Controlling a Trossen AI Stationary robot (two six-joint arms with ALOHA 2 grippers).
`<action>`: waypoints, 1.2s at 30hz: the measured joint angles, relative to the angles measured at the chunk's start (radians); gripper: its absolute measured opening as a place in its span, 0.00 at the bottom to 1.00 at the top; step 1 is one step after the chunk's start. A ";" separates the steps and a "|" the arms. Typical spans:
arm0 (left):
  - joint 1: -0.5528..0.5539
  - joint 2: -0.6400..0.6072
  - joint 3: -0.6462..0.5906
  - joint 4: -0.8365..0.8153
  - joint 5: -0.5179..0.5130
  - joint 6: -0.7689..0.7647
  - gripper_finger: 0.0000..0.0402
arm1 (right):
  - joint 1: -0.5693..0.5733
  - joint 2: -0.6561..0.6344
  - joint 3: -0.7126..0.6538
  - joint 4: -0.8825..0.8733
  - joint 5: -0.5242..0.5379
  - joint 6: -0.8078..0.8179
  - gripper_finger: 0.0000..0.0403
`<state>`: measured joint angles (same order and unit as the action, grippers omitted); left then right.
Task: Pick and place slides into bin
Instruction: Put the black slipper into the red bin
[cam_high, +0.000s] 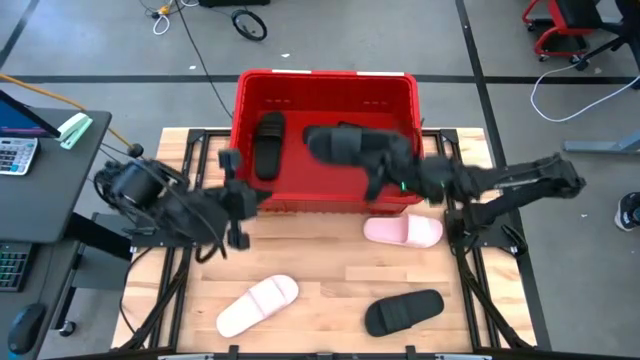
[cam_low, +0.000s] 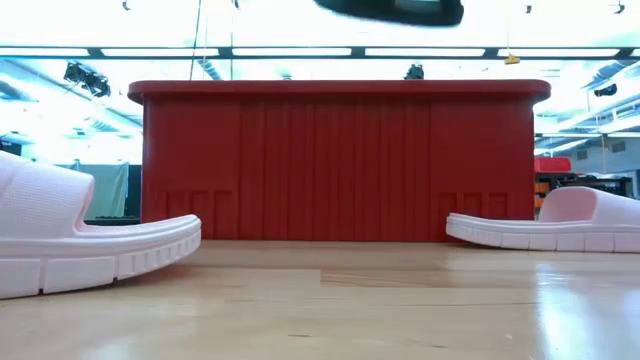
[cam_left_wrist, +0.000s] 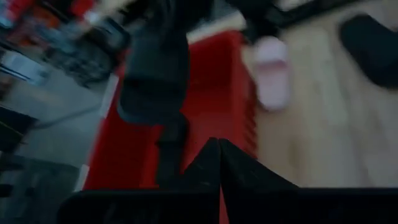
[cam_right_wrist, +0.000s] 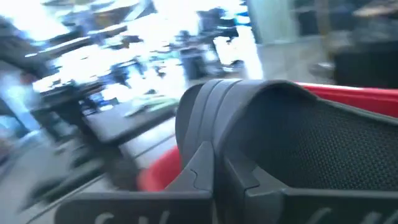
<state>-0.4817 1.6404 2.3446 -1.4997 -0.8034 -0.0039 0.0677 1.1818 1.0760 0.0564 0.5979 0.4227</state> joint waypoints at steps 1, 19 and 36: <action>0.012 -0.009 -0.002 0.023 -0.009 0.021 0.01 | -0.061 0.002 0.000 -0.031 -0.027 0.034 0.02; 0.199 -0.032 -0.003 0.096 -0.012 0.278 0.03 | -0.378 0.451 -0.002 -0.140 -0.571 0.414 0.02; 0.203 -0.032 -0.003 0.092 -0.012 0.277 0.04 | -0.366 0.507 -0.003 -0.144 -0.627 0.722 0.02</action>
<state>-0.2787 1.6081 2.3421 -1.4078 -0.8158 0.2727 -0.2981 1.6885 1.0725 -0.0879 -0.0296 1.1445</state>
